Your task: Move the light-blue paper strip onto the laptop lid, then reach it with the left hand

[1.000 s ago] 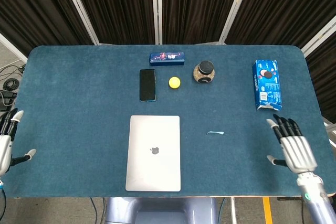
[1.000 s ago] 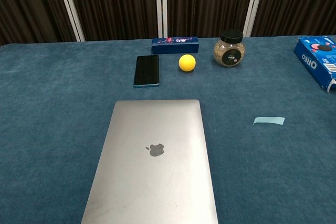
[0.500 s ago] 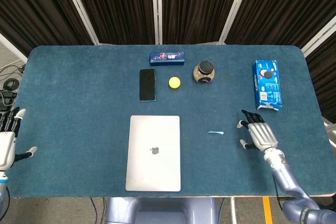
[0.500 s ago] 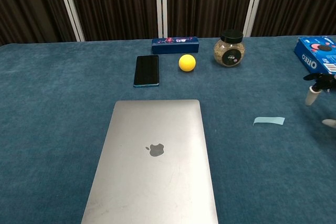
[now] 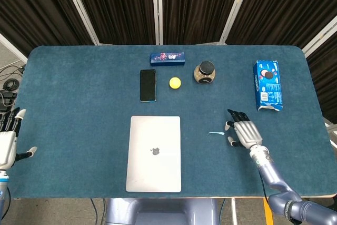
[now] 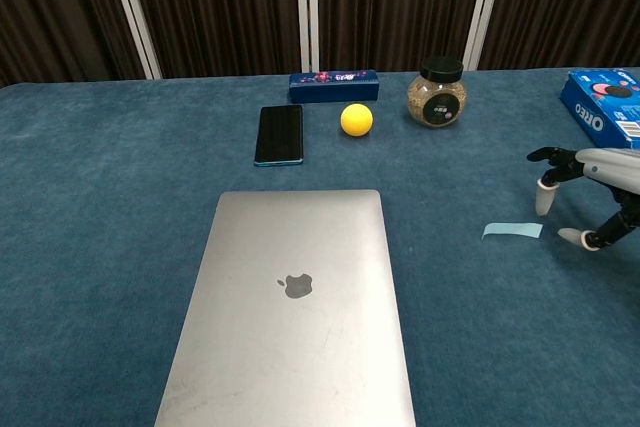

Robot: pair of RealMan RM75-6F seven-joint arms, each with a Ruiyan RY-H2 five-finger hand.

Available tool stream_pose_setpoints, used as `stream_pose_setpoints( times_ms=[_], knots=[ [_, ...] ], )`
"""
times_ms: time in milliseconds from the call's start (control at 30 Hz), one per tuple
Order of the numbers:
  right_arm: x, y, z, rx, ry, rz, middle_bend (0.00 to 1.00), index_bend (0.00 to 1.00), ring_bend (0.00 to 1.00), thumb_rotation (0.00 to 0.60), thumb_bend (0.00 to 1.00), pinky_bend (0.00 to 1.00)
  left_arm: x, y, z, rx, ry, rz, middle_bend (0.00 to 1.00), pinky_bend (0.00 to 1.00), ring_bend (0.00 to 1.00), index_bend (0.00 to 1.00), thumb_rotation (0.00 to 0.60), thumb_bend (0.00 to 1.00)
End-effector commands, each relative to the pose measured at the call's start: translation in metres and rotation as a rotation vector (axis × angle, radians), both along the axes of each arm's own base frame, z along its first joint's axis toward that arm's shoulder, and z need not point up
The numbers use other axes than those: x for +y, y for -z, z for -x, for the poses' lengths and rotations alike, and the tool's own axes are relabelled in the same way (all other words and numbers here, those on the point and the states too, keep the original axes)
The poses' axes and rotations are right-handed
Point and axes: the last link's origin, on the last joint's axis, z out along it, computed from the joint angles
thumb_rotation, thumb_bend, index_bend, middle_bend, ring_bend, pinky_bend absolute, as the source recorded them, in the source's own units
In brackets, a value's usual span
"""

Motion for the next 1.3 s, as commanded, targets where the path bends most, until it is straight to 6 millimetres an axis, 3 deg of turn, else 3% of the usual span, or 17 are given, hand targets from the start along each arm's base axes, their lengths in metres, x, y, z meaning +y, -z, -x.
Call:
stream_pose_setpoints(
  times_ms=[33, 867, 1100, 1300],
  knots=[
    [-0.001, 0.004, -0.003, 0.0, -0.013, -0.004, 0.0, 0.46, 0.0, 0.6, 0.31, 0.0, 0.0, 0.0, 0.0, -0.001, 0.001, 0.0, 0.0, 0.0, 0.0, 0.0, 0.6, 0.0],
    [-0.011, 0.023, -0.005, 0.02, -0.022, -0.018, 0.0, 0.55, 0.0, 0.6, 0.32, 0.0, 0.0, 0.0, 0.0, -0.002, -0.001, 0.001, 0.0, 0.0, 0.0, 0.0, 0.6, 0.0],
    [-0.013, 0.027, -0.007, 0.004, -0.022, -0.018, 0.0, 0.65, 0.0, 0.6, 0.38, 0.0, 0.0, 0.0, 0.001, -0.003, -0.002, 0.001, 0.0, 0.0, 0.0, 0.0, 0.6, 0.0],
    [-0.014, 0.023, -0.015, -0.032, -0.046, -0.003, 0.0, 0.66, 0.0, 0.6, 0.44, 0.0, 0.0, 0.0, 0.001, -0.006, -0.003, 0.001, 0.0, 0.0, 0.0, 0.0, 0.6, 0.0]
  ],
)
